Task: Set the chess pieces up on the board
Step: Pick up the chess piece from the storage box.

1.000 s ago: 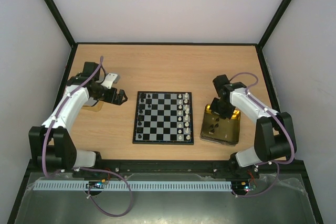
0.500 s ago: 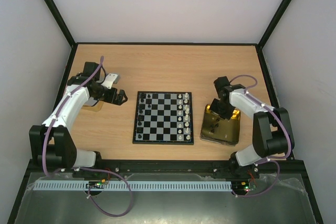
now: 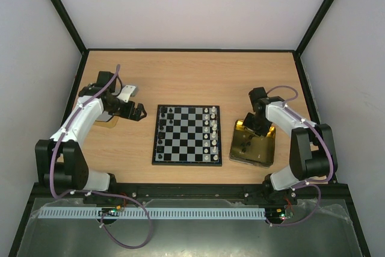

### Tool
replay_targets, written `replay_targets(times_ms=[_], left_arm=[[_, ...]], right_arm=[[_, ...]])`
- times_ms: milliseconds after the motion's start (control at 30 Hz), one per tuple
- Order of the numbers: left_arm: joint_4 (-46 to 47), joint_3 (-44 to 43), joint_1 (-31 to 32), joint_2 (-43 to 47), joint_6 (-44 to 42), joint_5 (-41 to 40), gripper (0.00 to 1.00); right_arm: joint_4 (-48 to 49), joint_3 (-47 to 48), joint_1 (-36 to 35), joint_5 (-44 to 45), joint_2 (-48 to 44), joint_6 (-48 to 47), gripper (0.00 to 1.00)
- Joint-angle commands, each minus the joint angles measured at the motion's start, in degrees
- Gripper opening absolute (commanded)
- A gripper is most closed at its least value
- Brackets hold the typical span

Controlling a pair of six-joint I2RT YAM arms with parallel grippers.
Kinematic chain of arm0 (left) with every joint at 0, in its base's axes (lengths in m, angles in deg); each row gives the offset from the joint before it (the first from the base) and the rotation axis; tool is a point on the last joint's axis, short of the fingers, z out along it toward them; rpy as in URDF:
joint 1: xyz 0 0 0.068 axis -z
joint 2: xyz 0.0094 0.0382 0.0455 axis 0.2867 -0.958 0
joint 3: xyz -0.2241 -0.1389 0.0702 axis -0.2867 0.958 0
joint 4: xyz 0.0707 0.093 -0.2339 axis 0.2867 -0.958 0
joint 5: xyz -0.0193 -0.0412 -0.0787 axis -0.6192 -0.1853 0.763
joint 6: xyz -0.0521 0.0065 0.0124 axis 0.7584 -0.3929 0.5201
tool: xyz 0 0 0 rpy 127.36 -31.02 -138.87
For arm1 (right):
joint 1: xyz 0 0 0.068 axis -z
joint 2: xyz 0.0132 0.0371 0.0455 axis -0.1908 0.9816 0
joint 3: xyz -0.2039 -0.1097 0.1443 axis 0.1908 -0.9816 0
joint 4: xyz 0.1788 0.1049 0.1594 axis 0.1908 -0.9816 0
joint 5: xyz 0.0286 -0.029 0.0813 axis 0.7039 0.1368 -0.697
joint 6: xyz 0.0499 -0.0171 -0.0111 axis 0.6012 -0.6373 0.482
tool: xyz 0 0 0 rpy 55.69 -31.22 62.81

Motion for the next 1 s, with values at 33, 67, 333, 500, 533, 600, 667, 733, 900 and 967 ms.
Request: replay_targets(times_ms=[33, 67, 333, 500, 533, 600, 667, 733, 900, 967], left_arm=[[-1.14, 0.11, -0.09, -0.76, -0.54, 1.16, 0.99], [-1.13, 0.13, -0.06, -0.83, -0.51, 1.2, 0.99], [-1.22, 0.13, 0.15, -1.46, -0.65, 1.47, 0.99], [-1.31, 0.02, 0.65, -2.1, -0.71, 1.65, 0.99], [-1.31, 0.04, 0.77, -2.22, -0.69, 1.64, 0.99], [-1.26, 0.11, 0.87, -2.21, -0.71, 1.73, 0.99], [-1.22, 0.13, 0.88, -2.19, -0.71, 1.74, 0.99], [-1.22, 0.13, 0.88, -2.32, -0.69, 1.82, 0.99], [-1.14, 0.21, 0.88, -2.47, -0.79, 1.99, 0.99], [-1.08, 0.29, 0.88, -2.5, -0.77, 2.0, 0.99]], right_arm=[[-1.31, 0.68, 1.31, 1.45, -0.25, -1.34, 0.22], [-1.3, 0.79, 1.53, 1.22, -0.21, -1.28, 0.21], [-1.11, 2.83, 2.05, 0.5, 0.44, -1.25, 0.21], [-1.77, 3.91, 2.05, 1.16, 1.13, -1.35, 0.21], [-1.89, 3.92, 2.11, 1.14, 1.21, -1.35, 0.21], [-2.19, 3.35, 2.11, 0.79, 1.43, -1.28, 0.21], [-2.21, 2.32, 2.04, 0.61, 1.19, -1.32, 0.21], [-1.95, 0.99, 2.06, 0.52, 0.7, -1.31, 0.21], [-1.41, -1.09, 2.07, -0.92, 0.38, -3.17, 0.21], [-1.38, -1.28, 2.12, -1.12, 0.54, -3.35, 0.21]])
